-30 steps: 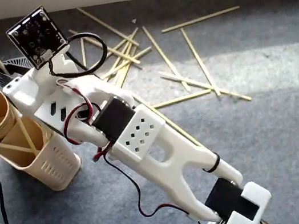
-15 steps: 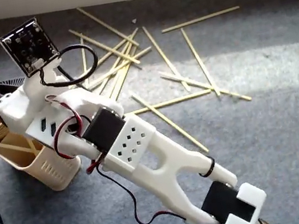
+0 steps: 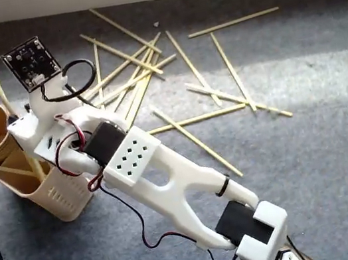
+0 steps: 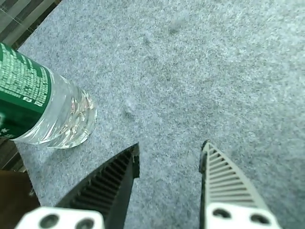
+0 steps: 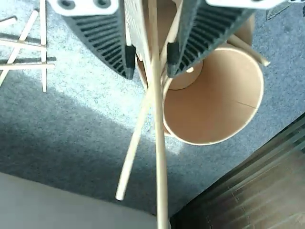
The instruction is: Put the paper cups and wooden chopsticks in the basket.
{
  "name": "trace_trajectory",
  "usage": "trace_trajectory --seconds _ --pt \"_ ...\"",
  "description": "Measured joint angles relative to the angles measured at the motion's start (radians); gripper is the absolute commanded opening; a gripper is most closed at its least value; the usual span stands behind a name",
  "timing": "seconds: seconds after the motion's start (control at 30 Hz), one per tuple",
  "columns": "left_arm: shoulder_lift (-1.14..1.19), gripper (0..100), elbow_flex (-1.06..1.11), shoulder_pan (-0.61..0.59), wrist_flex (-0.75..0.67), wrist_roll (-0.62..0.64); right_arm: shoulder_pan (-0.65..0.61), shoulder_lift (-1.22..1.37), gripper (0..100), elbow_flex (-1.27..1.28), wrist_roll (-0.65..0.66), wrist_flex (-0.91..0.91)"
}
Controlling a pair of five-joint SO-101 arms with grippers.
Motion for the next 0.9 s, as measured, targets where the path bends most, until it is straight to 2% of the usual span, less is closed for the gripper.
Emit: trace_trajectory --seconds 0.33,0.43,0.53,0.67,0.8,0.9 --pt "0.0 23 -0.021 0.003 0.0 0.0 0.006 -0.101 12.8 0.0 0.0 0.003" --pt "-0.002 23 -0.12 0.032 0.064 0.028 0.025 -0.186 12.2 -0.002 0.075 0.008" --pt "-0.002 23 -0.284 0.086 0.23 0.072 0.063 -0.264 8.3 -0.012 0.213 0.038" --pt "-0.002 23 -0.585 0.206 0.535 0.153 0.124 -0.338 7.3 -0.126 0.367 0.207" --pt "-0.002 23 -0.911 0.385 0.876 0.218 0.204 -0.371 7.3 -0.298 0.41 0.488" --pt "-0.002 23 -1.125 0.522 1.102 0.236 0.339 -0.376 7.3 -0.404 0.414 0.695"
